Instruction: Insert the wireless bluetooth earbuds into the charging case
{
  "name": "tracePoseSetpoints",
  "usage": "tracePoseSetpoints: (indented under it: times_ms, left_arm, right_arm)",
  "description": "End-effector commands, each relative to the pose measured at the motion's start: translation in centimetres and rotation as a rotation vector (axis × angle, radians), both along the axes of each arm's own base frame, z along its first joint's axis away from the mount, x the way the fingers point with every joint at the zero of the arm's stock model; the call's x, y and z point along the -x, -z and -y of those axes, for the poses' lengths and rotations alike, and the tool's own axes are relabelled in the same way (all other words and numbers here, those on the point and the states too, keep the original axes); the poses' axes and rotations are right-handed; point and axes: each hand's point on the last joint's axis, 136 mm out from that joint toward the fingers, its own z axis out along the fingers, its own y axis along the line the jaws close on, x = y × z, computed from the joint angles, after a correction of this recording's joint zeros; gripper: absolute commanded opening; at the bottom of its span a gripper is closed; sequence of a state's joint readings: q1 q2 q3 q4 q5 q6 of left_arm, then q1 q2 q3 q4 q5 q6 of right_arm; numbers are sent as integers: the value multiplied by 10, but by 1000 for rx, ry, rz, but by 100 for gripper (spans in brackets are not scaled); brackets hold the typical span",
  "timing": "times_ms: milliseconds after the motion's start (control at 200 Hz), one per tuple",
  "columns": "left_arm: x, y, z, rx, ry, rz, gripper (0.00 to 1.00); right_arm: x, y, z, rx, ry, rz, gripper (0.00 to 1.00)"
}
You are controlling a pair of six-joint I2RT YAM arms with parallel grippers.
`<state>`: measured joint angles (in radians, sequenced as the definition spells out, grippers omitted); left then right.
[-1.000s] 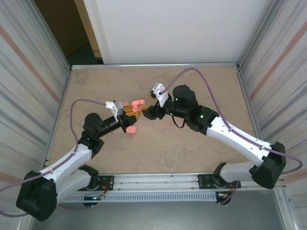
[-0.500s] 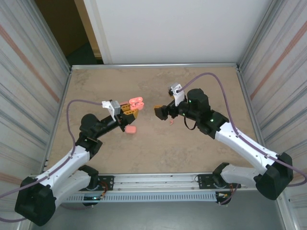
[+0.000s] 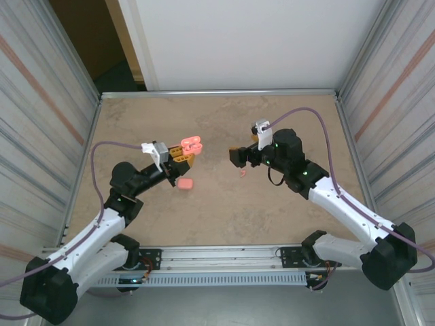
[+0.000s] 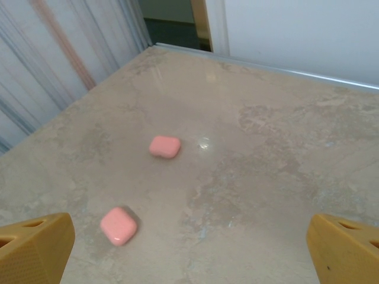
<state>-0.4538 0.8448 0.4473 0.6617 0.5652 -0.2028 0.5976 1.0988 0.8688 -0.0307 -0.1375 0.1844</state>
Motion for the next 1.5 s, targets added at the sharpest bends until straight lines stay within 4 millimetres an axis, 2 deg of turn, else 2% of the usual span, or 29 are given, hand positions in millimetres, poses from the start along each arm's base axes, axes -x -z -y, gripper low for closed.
tracePoseSetpoints:
  times_ms: [0, 145, 316, 546, 727, 867, 972, 1112, 1498]
  left_arm:
    - [4, -24, -3, 16, -15, 76, 0]
    - [6, -27, -4, 17, -18, 85, 0]
    - [8, -28, -5, 11, -21, 93, 0]
    - [11, -30, -7, 6, -26, 101, 0]
    - [13, -29, -9, -4, -35, 101, 0]
    - [13, -27, -11, -9, -41, 97, 0]
    - [13, -25, -11, -10, -47, 93, 0]
    - [12, -24, -12, -12, -50, 91, 0]
    - [13, -22, -12, -17, -53, 88, 0]
  right_arm:
    - [-6, 7, 11, -31, 63, -40, 99]
    - [-17, 15, 26, -101, 138, -84, 99]
    - [-29, 34, 45, -132, 237, -209, 99]
    - [-36, 59, 54, -126, 295, -345, 99]
    - [-35, 76, 55, -69, 308, -418, 99]
    - [-35, 90, 52, -28, 299, -470, 92]
    - [-35, 102, 49, 7, 297, -517, 90]
    - [-35, 118, 46, 58, 298, -576, 82]
    - [-41, 146, 32, 134, 305, -673, 75]
